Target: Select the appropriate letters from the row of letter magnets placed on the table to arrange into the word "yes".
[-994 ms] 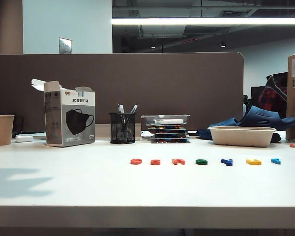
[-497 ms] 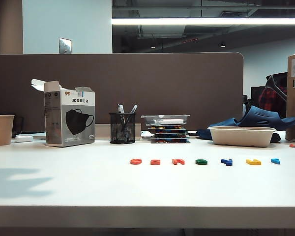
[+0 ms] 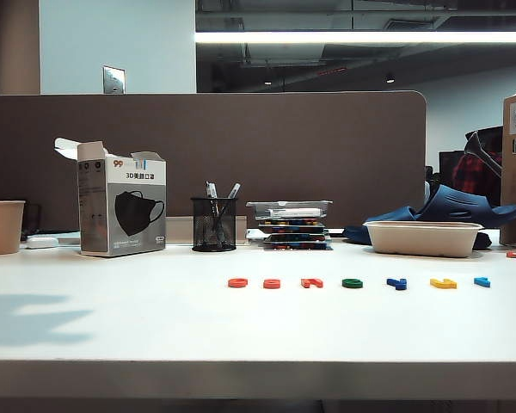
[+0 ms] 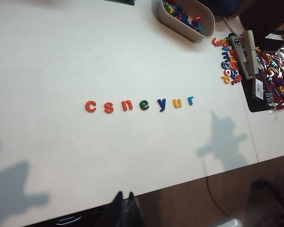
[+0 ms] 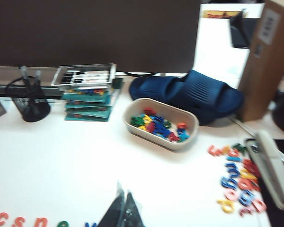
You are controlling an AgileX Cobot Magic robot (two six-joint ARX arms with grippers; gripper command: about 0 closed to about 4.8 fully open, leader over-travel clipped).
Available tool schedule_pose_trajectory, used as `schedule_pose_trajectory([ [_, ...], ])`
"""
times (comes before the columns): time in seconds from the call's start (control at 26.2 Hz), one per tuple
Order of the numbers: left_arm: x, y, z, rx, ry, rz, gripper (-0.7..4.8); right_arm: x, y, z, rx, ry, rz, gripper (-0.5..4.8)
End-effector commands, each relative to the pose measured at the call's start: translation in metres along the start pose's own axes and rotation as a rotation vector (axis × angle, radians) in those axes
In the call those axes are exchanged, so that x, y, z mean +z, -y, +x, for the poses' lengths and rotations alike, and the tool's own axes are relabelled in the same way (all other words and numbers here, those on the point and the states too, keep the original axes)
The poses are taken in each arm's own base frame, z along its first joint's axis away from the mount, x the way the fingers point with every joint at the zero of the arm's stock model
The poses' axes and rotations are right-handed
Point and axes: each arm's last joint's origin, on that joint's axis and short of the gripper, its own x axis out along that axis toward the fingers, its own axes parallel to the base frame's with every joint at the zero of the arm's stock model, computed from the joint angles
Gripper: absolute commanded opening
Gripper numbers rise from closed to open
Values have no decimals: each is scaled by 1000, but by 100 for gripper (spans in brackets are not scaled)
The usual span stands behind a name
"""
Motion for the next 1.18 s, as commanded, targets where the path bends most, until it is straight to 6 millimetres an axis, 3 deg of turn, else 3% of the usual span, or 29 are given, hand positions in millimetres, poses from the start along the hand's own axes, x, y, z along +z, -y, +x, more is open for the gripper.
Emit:
schedule_pose_trajectory([
  [0.04,1,1,-2,-5,13,5,-5,8,-2,17,55,-21,-2,-1],
  [0.38,1,1,-2,-6,13,5,-5,-2,-15,82,266,-187,-23,-1],
  [0.46,1,1,-2,-5,12,5,-5,-13,-20,109,305,-255,-84,-1],
  [0.73,1,1,-2,-5,12,5,-5,-47,-31,163,512,-391,-158,0],
  [0.8,1,1,-2,-5,12,5,-5,-55,-33,172,545,-415,-176,4],
  [0.96,1,1,-1,-5,12,5,-5,-69,-35,189,573,-462,-198,86],
  [1.18,1,1,-2,-5,12,5,-5,-90,-39,209,615,-517,-253,127],
])
